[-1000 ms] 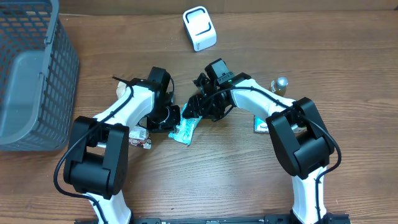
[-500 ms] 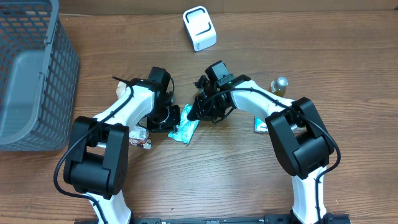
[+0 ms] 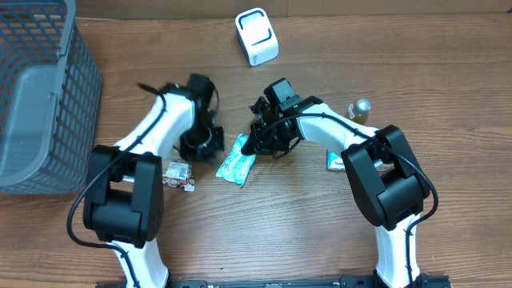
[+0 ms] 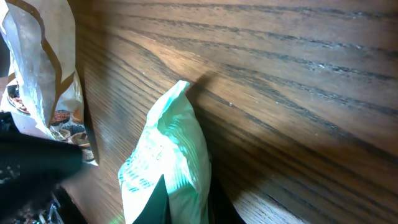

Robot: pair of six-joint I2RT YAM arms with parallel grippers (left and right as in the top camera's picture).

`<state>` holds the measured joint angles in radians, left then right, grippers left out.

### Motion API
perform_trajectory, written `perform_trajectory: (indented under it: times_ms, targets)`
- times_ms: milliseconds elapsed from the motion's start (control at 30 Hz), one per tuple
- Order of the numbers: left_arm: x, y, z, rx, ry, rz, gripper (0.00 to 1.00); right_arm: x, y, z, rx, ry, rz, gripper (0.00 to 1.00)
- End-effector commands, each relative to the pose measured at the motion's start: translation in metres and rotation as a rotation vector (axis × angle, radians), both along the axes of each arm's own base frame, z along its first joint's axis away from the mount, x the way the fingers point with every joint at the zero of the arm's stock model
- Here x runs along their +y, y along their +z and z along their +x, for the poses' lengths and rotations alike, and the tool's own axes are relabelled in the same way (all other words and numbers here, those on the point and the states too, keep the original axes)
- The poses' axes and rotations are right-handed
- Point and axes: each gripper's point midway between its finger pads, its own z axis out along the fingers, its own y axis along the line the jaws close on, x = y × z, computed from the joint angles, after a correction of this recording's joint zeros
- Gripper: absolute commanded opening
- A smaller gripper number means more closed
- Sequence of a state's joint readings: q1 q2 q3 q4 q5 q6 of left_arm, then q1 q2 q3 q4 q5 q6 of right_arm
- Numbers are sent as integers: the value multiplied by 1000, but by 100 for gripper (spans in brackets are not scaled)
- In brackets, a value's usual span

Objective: Scan the item barcode

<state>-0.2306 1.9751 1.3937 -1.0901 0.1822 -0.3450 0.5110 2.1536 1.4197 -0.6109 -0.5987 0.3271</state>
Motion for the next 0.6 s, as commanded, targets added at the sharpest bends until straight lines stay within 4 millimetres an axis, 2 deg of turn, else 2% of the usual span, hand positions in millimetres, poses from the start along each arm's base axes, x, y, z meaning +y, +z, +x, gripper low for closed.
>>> perform_trajectory:
  times_ms: [0,67,167,200,300,333,367,567]
  targets:
    - [36,29,35,-90,50,107,4,-7,-15,-4,5,7,-52,4]
    - [58,46,47,-113,103,132,5,-9,-17,-4,5,4,-66,4]
    - [87,58,57,-136,168,163,8,-12,-19,-5,4,1,-81,4]
    - [99,60,59,-143,195,175,25,-12,-19,-5,5,1,-81,4]
    - [126,62,61,-145,263,183,65,-12,-19,-5,6,1,-81,4]
    - [136,62,60,-142,291,182,88,-12,-19,-5,6,1,-81,4]
    - [143,62,60,-140,308,184,100,-12,-19,-5,6,1,-81,4]
    - [173,62,60,-152,389,189,100,-12,-18,-5,5,1,-81,4]
